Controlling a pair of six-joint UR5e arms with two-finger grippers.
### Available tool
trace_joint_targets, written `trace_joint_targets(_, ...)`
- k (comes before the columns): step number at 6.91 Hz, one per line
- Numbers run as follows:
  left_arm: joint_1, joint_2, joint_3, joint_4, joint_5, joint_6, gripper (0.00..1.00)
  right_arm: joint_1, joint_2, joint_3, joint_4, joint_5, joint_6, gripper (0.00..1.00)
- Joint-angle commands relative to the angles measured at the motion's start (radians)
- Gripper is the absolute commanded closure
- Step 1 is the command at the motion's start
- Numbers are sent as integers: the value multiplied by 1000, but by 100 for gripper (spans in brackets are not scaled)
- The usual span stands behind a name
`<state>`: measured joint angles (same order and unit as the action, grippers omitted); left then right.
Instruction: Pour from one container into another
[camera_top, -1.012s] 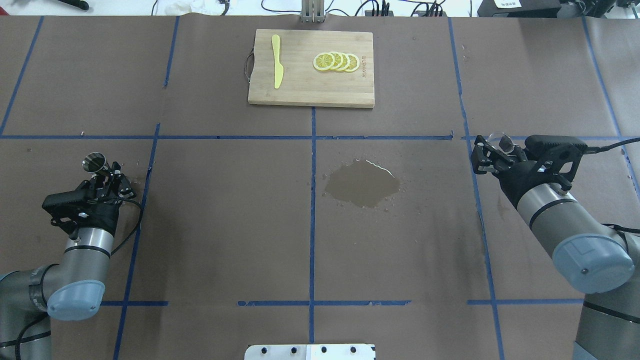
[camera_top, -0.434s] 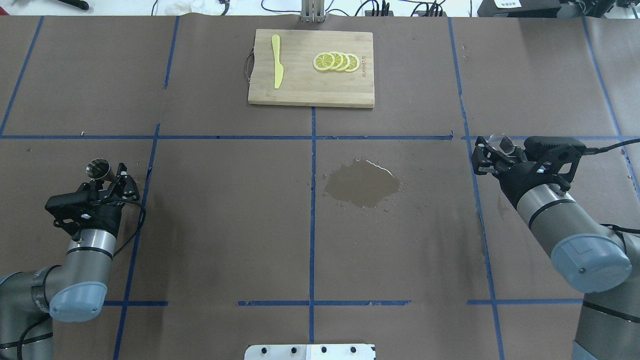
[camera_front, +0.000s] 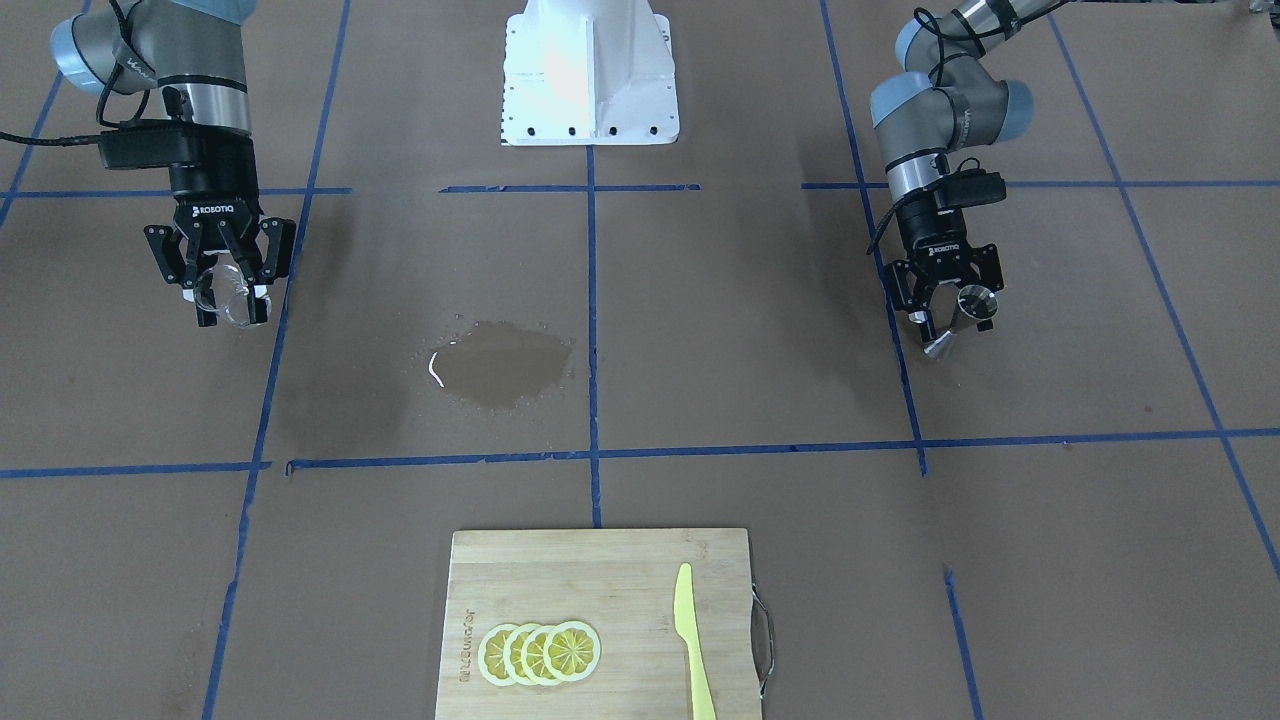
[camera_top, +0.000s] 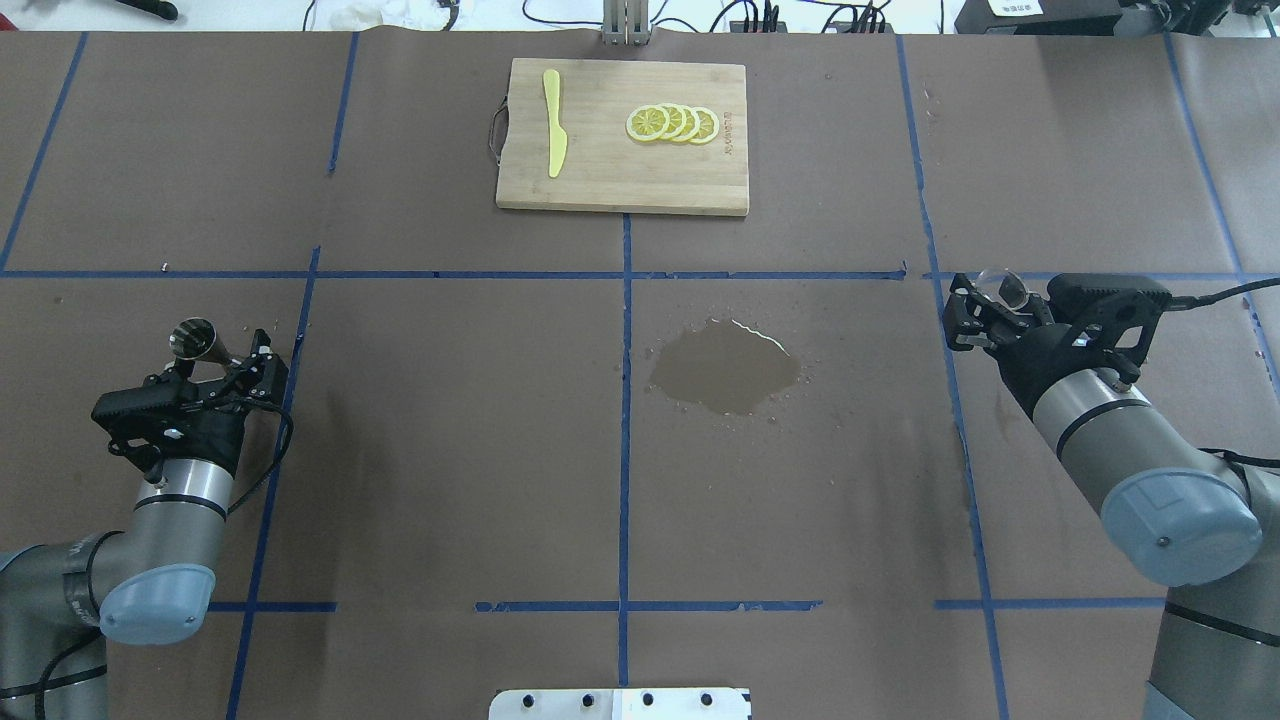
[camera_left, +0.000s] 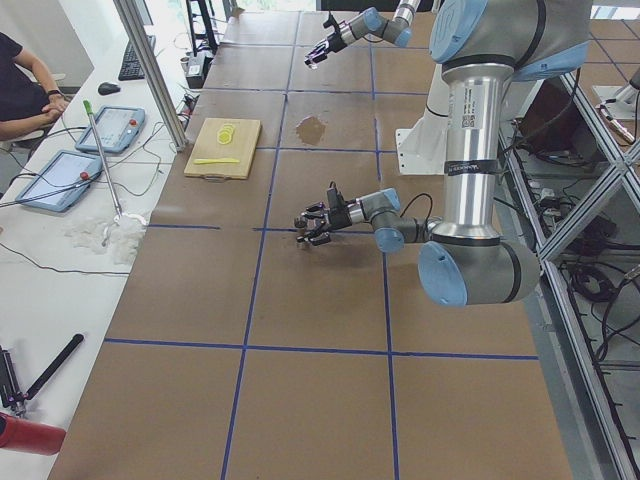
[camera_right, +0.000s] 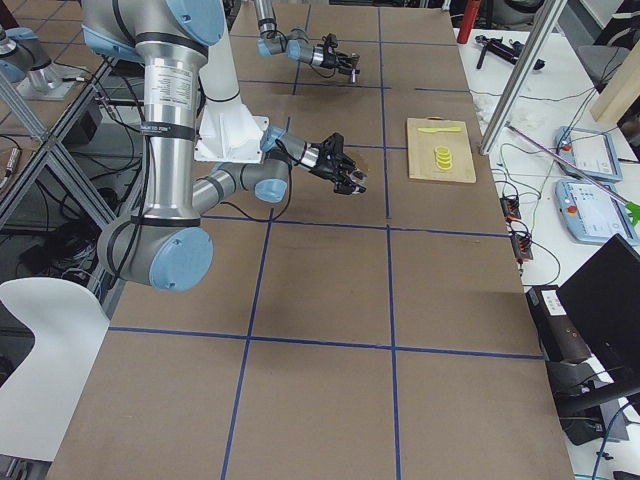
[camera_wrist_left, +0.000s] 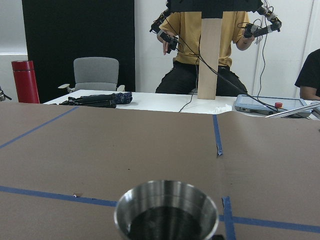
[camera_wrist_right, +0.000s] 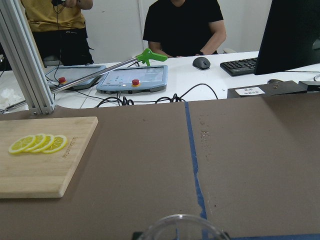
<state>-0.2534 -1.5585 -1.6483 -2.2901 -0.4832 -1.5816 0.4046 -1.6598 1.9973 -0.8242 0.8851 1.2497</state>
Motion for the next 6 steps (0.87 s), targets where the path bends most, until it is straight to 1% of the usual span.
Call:
trace_joint_targets(1,-1,0,-4,0,-2,3,0,-3,0,-9,0,0,4,100)
trace_joint_targets(4,29,15,-33,0,-47,8,0,-24,2,-43,2,-46,16,100)
trace_joint_targets(5,51,68,-72,-2,-51,8,0,-29,2,-46,2,-51,20,100)
trace_joint_targets(6,78,148,-152,-2,-66,8,0,-36,3,-52,2,-64,43,100)
